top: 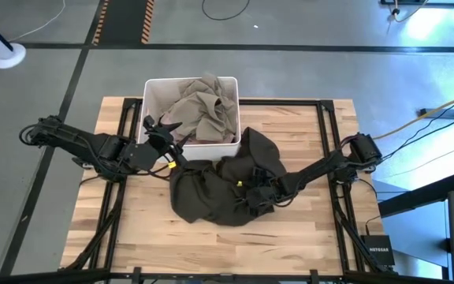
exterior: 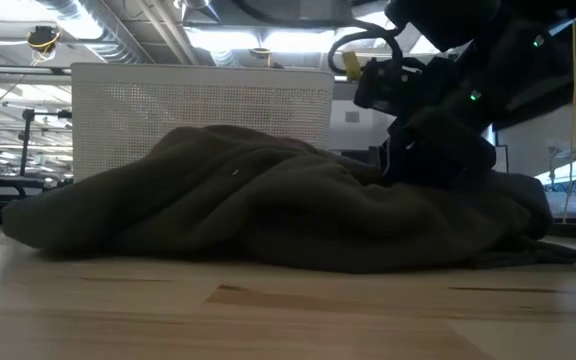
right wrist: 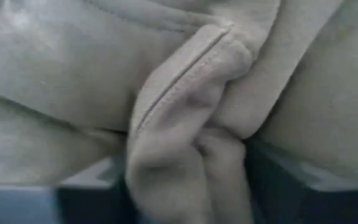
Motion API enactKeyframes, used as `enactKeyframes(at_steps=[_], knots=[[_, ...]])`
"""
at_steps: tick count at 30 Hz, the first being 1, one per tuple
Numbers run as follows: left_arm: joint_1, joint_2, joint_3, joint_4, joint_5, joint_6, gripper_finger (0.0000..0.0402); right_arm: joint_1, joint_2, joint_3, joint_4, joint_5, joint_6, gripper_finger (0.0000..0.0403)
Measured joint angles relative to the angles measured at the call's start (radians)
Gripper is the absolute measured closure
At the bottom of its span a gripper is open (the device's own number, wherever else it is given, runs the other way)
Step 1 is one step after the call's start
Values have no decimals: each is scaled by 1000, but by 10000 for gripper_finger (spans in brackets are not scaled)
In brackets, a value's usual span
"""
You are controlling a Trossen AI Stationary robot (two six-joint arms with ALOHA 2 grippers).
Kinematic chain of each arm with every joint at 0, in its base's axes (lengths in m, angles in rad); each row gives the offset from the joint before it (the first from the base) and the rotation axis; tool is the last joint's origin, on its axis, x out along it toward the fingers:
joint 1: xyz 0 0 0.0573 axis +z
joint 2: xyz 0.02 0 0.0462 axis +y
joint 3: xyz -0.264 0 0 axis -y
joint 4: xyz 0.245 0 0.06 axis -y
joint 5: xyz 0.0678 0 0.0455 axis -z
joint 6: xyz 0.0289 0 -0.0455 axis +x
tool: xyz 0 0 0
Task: Sort clothes
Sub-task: Put the gray jacket into the white laundry bin
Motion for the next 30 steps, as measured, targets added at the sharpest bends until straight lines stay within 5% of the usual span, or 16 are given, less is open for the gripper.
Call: enactKeyframes(at_steps=[8, 19, 30], knots=[[0, 0, 0, 0, 0, -3, 196, -1, 3, -4, -7, -7, 28, 356], [0, 0, 0, 0, 0, -3, 196, 30, 3, -3, -43, 42, -3, 356], [-1, 0, 0, 0, 16, -14, 196, 129, -207, -18, -339, 141, 53, 356]])
